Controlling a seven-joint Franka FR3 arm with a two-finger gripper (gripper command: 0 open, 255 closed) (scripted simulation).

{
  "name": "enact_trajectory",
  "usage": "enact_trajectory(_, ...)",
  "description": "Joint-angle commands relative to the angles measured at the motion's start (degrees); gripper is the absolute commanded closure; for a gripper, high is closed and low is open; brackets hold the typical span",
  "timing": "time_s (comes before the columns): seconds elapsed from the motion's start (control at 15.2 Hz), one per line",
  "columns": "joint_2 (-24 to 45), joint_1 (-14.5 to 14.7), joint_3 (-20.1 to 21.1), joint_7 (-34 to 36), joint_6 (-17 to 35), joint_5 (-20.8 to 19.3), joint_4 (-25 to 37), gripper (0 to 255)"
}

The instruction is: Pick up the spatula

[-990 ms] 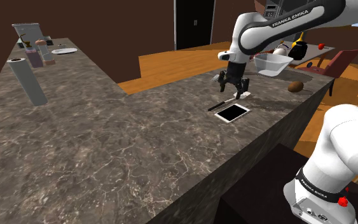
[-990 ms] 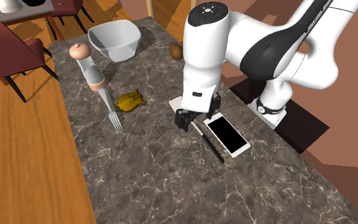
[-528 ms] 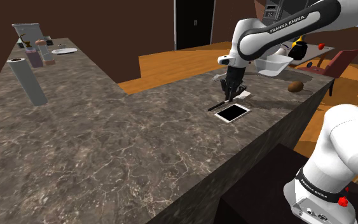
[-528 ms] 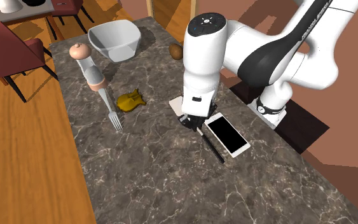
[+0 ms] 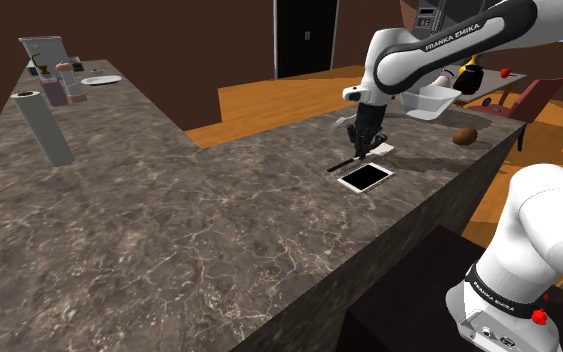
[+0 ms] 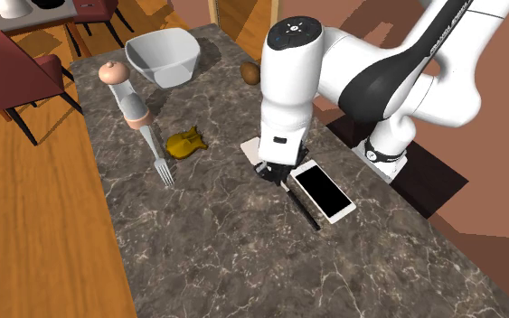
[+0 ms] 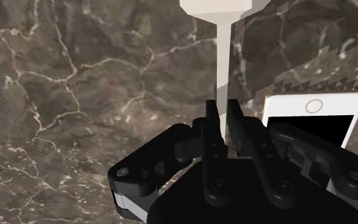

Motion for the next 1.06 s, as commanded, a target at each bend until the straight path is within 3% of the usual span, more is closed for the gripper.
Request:
enact_trajectory(0.0, -0.47, -0.03, 0.24, 0.17, -1.24, -0.07, 0.79, 255)
enact_trajectory(0.99, -3.66, -0.10, 2.26, 1.29, -11.97, -0.21, 8.48, 255)
